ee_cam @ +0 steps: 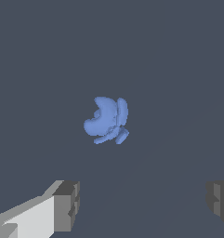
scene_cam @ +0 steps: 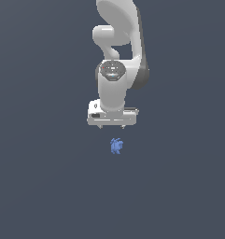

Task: Pick up the object and move it to a goal position.

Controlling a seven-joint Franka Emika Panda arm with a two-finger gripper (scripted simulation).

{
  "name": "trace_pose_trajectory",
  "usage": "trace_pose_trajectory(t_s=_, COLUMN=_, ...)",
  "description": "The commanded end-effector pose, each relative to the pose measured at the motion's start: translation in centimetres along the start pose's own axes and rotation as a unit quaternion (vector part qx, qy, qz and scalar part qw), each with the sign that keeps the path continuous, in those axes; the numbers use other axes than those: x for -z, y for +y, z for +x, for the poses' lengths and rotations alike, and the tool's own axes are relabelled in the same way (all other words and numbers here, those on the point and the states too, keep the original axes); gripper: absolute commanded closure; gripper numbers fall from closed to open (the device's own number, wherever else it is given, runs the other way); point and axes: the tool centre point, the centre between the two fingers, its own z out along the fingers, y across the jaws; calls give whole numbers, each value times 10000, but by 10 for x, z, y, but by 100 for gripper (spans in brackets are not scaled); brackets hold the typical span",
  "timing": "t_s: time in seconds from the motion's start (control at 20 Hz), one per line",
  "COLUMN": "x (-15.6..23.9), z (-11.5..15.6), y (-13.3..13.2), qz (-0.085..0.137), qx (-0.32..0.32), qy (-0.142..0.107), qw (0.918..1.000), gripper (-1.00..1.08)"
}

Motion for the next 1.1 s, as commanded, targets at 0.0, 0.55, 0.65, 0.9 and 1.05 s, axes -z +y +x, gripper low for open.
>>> trace_pose_trajectory(t_s=0.0, x=0, z=0, y=0, qz=0, qx=0, qy=0, qw=10000, gripper=-92)
trace_pose_trajectory(t_s=0.55, x=-4, z=2, y=-15, qz=-121, qx=336, qy=6, qw=9994, gripper=-92)
trace_pose_trajectory(t_s=0.65, x=-3, z=2, y=-15, qz=-118, qx=326, qy=6, qw=9994, gripper=-92)
trace_pose_trajectory(t_s=0.9, x=-7, z=5, y=-15, qz=-104, qx=291, qy=23, qw=9995, gripper=-92)
trace_pose_trajectory(t_s=1.05, x=-14, z=11, y=-17, qz=-80, qx=233, qy=56, qw=9997, gripper=-92)
